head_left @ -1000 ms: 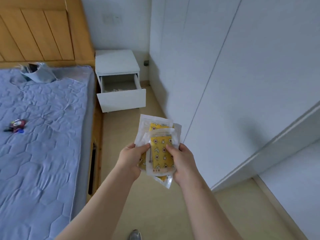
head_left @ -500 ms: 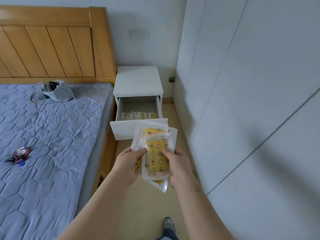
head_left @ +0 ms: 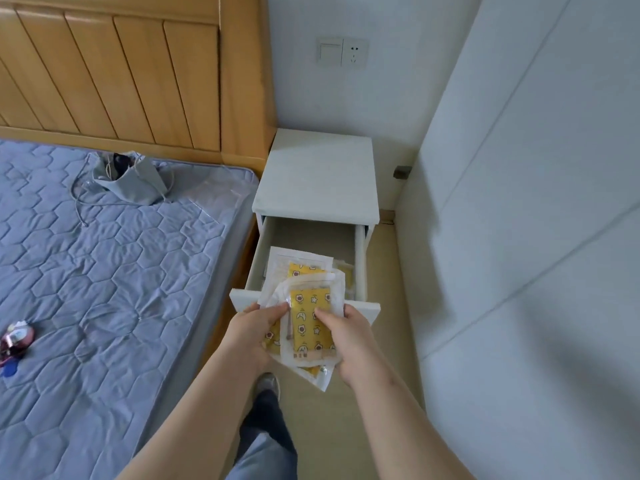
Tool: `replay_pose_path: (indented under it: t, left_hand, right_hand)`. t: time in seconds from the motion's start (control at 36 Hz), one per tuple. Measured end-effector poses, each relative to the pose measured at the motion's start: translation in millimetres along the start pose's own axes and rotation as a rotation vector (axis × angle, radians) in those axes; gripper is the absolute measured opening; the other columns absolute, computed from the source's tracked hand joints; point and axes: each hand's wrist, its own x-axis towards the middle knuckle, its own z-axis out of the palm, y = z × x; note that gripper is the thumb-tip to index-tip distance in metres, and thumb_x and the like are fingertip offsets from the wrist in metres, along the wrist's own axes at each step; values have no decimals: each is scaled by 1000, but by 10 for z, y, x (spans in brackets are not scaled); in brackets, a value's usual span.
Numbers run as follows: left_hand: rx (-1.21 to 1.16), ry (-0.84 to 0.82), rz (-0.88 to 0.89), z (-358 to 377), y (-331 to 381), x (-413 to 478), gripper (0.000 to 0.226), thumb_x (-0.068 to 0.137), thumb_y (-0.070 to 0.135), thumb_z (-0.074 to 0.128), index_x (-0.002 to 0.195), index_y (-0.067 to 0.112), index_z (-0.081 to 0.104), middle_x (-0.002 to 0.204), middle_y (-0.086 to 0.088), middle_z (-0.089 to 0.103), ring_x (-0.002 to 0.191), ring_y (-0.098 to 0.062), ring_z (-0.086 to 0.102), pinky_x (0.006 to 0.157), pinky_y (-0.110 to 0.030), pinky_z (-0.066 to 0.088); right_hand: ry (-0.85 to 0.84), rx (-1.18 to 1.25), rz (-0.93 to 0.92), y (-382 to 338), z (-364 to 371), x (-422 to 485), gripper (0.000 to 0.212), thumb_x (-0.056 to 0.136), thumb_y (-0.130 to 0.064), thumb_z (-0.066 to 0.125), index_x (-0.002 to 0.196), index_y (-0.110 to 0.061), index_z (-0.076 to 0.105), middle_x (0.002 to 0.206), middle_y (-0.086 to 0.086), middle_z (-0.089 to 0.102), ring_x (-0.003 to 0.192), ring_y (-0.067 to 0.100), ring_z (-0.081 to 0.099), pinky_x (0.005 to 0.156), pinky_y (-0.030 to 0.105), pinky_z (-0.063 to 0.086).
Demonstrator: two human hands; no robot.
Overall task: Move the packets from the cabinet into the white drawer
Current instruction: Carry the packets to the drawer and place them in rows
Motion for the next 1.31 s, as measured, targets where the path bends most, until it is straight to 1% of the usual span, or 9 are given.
replay_pose_path:
  t: [0.17,0.28,0.42,0.5,0.67,0.97,1.06,1.19,1.31]
  left_hand:
    - [19,-21,-16,279,771,869,24,86,0,61,84,16,43,84,-12,60,88,-35,64,89,-58,48]
    - [110,-94,-43,358,1172,1377,19,87,5,62,103,14,58,98,-15,70,91,-36,68,83,-58,52]
    - [453,-337,-76,474,1429,1843,38,83,-4,63,114,17,57,103,-10,72,95,-31,69,85,-55,53]
    - [478,-401,-78,570,1437,2253,46,83,-5,62,120,22,54,108,-9,71,99,-30,68,86,-54,52]
    - [98,-174,-324,712,1146,2960,28,96,39,43,109,22,61,94,-11,74,81,-30,72,73,-47,53]
    - [-144,155,-261,937,576,4091,15,96,33,49,103,26,60,97,-7,74,87,-29,70,76,-54,54]
    - [-188,178,-234,915,513,4273,14,95,22,53,107,23,59,99,-8,72,87,-30,70,72,-53,55]
    - [-187,186,-173,813,458,4464,26,92,11,55,117,18,59,103,-8,72,83,-27,72,66,-50,58]
    - [-97,236,-119,697,513,4517,19,94,12,54,109,22,60,100,-4,72,82,-23,72,65,-45,57]
  right_hand:
    - [22,-44,22,-508,377,939,12,94,-17,55,104,-22,60,99,1,68,92,20,65,86,47,54]
    - [18,-67,33,-797,514,1427,16,95,-19,54,109,-23,59,100,-1,67,92,18,65,84,44,55]
    - [-52,-192,41,-904,343,1922,22,96,-16,51,114,-27,55,98,-10,64,87,6,62,63,21,49]
    - [-89,-250,85,-880,267,2372,25,95,-17,53,119,-25,56,104,-8,66,91,10,64,69,24,52]
    - [-132,-338,120,-635,197,3121,21,95,-19,54,113,-29,56,102,-12,66,87,1,62,61,14,46]
    - [-143,-389,260,-19,77,4142,83,83,-44,66,147,-23,18,140,0,46,118,22,55,100,43,46]
    - [-178,-374,288,64,6,4296,71,80,-37,71,138,-20,33,122,-2,59,104,18,62,94,41,51]
    - [-199,-355,236,73,-147,4437,22,81,-17,72,91,-27,56,86,-8,70,77,8,69,71,30,57]
    - [-155,-219,233,0,-234,4498,24,82,-11,70,97,-27,61,89,-3,74,82,16,71,74,39,58]
